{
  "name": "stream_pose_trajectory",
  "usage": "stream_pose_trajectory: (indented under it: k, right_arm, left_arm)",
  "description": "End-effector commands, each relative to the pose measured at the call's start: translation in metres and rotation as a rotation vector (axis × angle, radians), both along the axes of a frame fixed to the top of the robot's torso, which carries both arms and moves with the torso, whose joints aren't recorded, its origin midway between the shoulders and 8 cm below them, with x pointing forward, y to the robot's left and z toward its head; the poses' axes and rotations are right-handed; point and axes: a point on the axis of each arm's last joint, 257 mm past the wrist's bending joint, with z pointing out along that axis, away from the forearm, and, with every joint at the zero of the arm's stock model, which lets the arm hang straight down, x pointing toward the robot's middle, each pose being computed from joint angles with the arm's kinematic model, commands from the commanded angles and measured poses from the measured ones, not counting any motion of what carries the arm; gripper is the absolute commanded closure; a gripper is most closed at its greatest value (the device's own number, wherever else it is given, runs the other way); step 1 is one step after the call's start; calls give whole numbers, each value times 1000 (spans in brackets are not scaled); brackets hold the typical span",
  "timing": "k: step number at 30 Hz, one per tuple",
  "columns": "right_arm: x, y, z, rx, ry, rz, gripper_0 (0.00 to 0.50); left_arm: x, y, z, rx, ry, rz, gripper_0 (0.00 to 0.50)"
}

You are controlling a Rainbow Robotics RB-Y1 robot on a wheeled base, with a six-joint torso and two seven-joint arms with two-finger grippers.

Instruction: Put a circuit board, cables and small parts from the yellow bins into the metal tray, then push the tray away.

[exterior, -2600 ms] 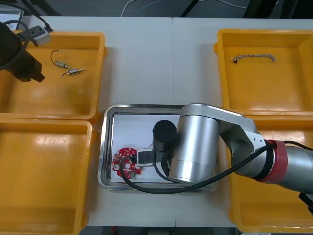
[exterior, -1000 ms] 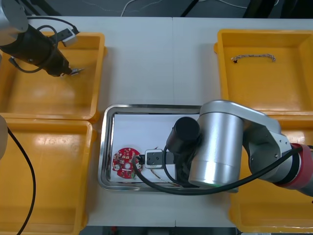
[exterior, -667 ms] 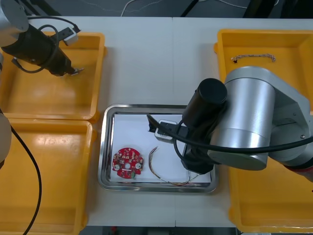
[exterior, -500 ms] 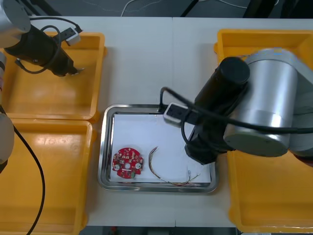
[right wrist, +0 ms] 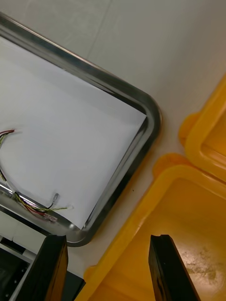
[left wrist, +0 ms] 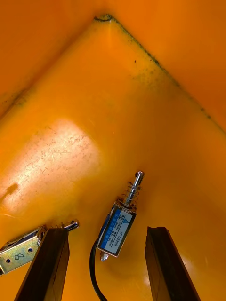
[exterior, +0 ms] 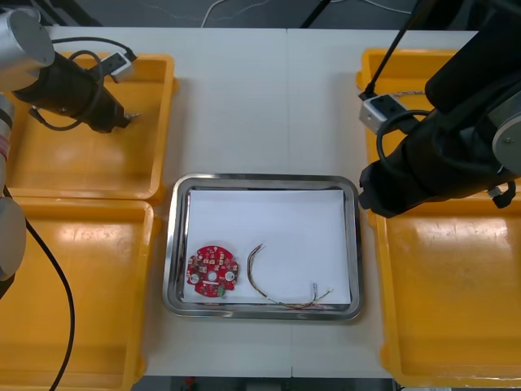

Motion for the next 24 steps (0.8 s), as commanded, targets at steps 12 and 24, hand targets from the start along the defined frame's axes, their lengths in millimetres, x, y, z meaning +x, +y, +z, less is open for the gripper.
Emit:
stream_pose_trajectory:
  k: [12,24]
  right_arm:
    - [46,-96,42,163,2,-513,0]
    - [77,-164,61,130,-86,-700,0]
  left_arm:
    - [2,-11,-11,97,-40,-124,60]
    - [0,-5,-19,126,-26,-119,114]
